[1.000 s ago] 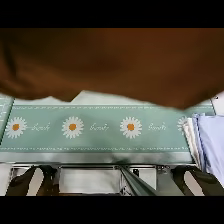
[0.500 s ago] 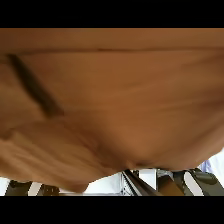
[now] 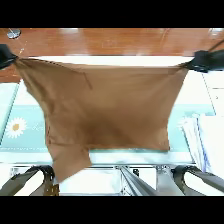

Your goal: Fold the shirts.

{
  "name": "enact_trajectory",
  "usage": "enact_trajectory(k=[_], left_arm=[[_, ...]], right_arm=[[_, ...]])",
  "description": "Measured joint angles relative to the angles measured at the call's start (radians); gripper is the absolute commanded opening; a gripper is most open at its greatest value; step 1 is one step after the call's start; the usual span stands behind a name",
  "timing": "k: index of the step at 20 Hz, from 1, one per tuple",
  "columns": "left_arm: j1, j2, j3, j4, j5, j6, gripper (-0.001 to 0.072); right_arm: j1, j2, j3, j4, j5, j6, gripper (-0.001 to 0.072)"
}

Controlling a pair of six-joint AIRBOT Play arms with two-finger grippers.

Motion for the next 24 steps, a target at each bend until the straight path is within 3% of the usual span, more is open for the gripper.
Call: enact_trajectory(k=[4,9,11,18,23,24], left_arm=[[-0.029,-0.259,0.025,-0.080,0.172,-0.008,0.0019],[-0.071,-0.455,0.061,-0.146,0.269,-0.054,0.0020],[-0.071,-0.482,0.077,-0.156,0.214,-0.017,0.0020],[0.012,-0.520,0.123,-0.127,-0.195,0.130,0.0020],[0.036,-0.537,0.040,-0.077,-0.299,0.153,0.0022],[0.037,-0.541,0.023,-0.070,-0.312,0.155,0.0125]], right_arm=[[0.000,-0.328,0.136,0.087,-0.152,-0.005,0.0025],[0.000,-0.634,0.380,0.177,-0.155,0.033,0.0026],[-0.003,-0.679,0.425,0.202,-0.101,0.021,0.0026],[-0.048,-0.698,0.446,0.167,0.218,-0.041,0.0026],[-0.041,-0.699,0.335,0.096,0.288,-0.041,0.0028],[-0.037,-0.699,0.313,0.087,0.283,-0.041,0.0203]])
